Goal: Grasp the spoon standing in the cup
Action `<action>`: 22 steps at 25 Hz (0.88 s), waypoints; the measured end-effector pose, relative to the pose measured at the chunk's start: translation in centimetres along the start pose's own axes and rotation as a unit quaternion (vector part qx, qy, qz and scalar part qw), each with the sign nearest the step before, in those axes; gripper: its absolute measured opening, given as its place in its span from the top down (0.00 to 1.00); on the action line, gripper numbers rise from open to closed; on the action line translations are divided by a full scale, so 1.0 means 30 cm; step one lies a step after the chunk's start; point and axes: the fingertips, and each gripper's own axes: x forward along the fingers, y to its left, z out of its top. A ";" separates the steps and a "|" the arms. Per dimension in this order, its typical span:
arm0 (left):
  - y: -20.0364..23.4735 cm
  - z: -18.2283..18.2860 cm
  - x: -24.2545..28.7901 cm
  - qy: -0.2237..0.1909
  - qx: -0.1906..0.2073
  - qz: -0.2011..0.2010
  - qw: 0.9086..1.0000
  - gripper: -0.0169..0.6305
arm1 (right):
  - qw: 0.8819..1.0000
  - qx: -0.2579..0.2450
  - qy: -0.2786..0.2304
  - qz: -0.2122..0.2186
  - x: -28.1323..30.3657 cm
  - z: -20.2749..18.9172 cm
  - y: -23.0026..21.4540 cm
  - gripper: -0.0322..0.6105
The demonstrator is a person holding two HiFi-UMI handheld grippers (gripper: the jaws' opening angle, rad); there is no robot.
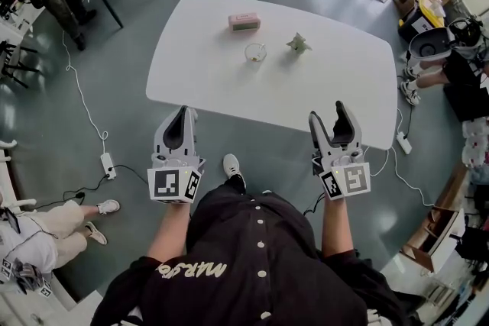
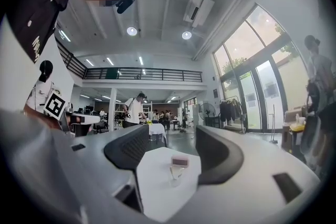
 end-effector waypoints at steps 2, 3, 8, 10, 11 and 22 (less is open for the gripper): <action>0.029 0.000 0.042 -0.001 -0.006 -0.002 1.000 0.96 | 1.000 -0.002 0.000 -0.003 0.047 0.000 -0.008 0.54; 0.039 0.001 0.062 -0.001 -0.009 -0.005 1.000 0.96 | 1.000 -0.003 0.000 -0.004 0.071 0.000 -0.011 0.54; 0.045 0.000 0.160 0.003 -0.009 -0.043 0.999 0.96 | 1.000 -0.010 -0.002 -0.015 0.176 0.002 -0.010 0.54; 0.050 -0.005 0.191 0.004 -0.014 -0.054 0.998 0.96 | 1.000 -0.012 -0.003 -0.018 0.205 0.001 -0.008 0.54; 0.052 -0.009 0.204 0.006 -0.015 -0.059 0.998 0.96 | 1.000 -0.013 -0.002 -0.020 0.214 0.000 -0.005 0.54; 0.085 -0.078 0.364 0.030 -0.026 -0.073 0.997 0.96 | 1.000 -0.019 -0.005 0.004 0.407 0.016 -0.075 0.54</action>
